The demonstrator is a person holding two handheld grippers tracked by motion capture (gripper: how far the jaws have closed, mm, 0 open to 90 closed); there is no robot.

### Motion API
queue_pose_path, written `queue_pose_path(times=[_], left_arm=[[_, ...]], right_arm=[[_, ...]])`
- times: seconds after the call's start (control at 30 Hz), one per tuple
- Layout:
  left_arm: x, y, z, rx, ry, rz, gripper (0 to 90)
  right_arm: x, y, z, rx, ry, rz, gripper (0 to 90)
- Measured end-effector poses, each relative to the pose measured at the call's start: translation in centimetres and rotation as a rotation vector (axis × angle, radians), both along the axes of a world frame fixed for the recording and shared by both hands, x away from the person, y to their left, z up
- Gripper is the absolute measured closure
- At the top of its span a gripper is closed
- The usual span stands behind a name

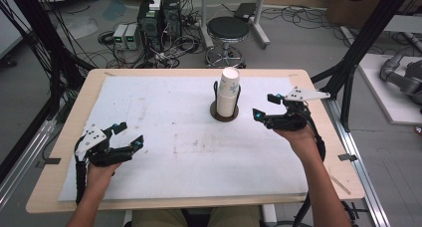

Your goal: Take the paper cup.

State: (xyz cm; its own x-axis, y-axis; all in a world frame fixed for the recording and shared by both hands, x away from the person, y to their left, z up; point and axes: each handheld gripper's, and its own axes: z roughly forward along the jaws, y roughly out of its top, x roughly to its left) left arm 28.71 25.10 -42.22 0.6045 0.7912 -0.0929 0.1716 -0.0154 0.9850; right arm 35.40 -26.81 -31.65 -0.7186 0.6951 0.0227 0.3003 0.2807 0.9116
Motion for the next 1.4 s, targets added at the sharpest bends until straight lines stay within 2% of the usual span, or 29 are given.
queue_pose_path(times=[0.33, 0.57, 0.7, 0.87, 1.03, 1.2, 1.4], left_arm=[[0.1, 0.1, 0.0, -0.015, 0.004, -0.003, 17.4], [0.3, -0.1, -0.1, -0.018, 0.007, -0.011, 17.4], [0.3, -0.1, -0.1, -0.013, 0.007, -0.013, 17.4], [0.4, -0.2, -0.2, -0.014, 0.01, -0.017, 17.4], [0.4, -0.1, -0.2, -0.016, 0.01, -0.021, 17.4], [0.4, -0.2, -0.2, -0.017, 0.013, -0.023, 17.4], [0.4, -0.2, -0.3, -0.012, 0.014, -0.029, 17.4]], right_arm=[[2.9, 2.1, 2.4, -0.017, 0.008, 0.025, 19.6], [5.0, 3.5, 3.3, -0.027, 0.032, 0.025, 19.6], [6.1, 4.2, 3.7, -0.045, 0.038, 0.024, 19.6], [8.2, 5.7, 4.3, -0.088, 0.05, 0.013, 19.6], [9.9, 6.6, 4.3, -0.119, 0.084, -0.001, 19.6], [11.2, 7.8, 4.3, -0.156, 0.094, -0.007, 19.6], [12.5, 8.8, 3.1, -0.184, 0.126, -0.01, 21.8]])
